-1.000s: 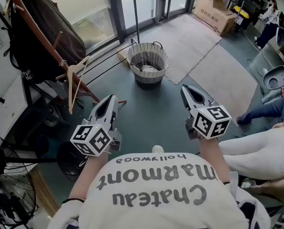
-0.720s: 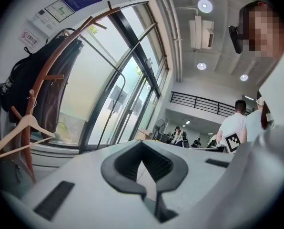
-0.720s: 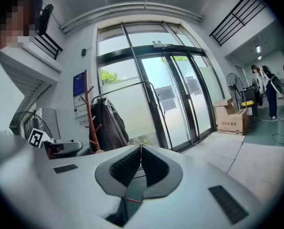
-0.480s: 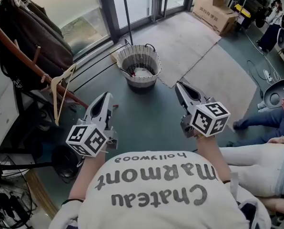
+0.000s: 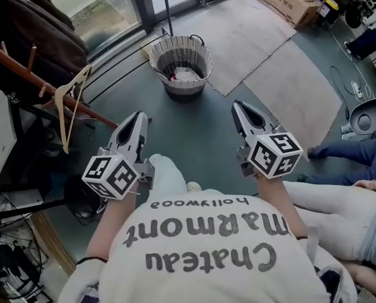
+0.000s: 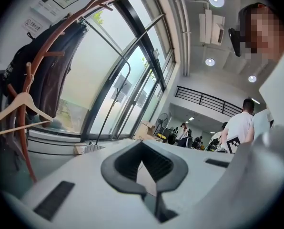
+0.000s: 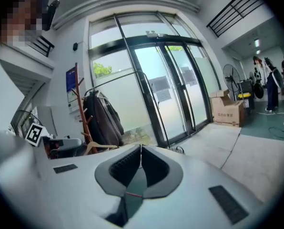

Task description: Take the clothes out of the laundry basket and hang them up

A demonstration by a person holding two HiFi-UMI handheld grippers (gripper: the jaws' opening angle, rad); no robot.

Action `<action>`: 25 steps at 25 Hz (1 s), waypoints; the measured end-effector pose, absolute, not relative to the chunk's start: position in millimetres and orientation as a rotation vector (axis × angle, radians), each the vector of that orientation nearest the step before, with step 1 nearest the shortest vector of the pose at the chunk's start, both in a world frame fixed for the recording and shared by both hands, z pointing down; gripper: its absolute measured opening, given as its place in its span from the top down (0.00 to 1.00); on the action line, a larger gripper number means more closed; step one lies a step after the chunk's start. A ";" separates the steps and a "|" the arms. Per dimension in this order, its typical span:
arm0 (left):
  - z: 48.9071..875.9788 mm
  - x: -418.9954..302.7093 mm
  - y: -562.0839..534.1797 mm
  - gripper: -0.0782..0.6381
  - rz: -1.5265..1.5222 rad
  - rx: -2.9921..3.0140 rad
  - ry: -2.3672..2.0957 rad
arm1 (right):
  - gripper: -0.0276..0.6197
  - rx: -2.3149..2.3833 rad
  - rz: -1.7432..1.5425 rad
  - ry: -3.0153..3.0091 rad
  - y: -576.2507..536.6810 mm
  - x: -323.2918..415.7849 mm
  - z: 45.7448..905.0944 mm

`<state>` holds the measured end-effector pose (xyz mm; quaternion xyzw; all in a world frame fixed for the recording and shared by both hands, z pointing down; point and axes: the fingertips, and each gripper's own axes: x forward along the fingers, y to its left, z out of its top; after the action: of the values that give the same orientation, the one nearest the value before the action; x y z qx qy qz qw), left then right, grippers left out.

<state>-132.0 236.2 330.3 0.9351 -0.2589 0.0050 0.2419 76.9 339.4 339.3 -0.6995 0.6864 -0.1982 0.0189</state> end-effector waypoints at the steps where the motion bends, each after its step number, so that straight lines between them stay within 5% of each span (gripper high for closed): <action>1: 332.3 -131.1 231.2 0.88 0.016 2.556 -0.707 | 0.91 -2.181 -0.559 2.126 334.5 78.5 333.6; 25: 339.8 -60.8 -67.9 0.88 0.092 2.576 -0.615 | 0.91 -2.214 -0.731 1.955 68.2 151.2 361.1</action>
<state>-60.8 -67.9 339.8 0.9428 -0.2250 0.0336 0.2435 151.2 68.2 361.1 -0.7267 0.6418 -0.2399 0.0494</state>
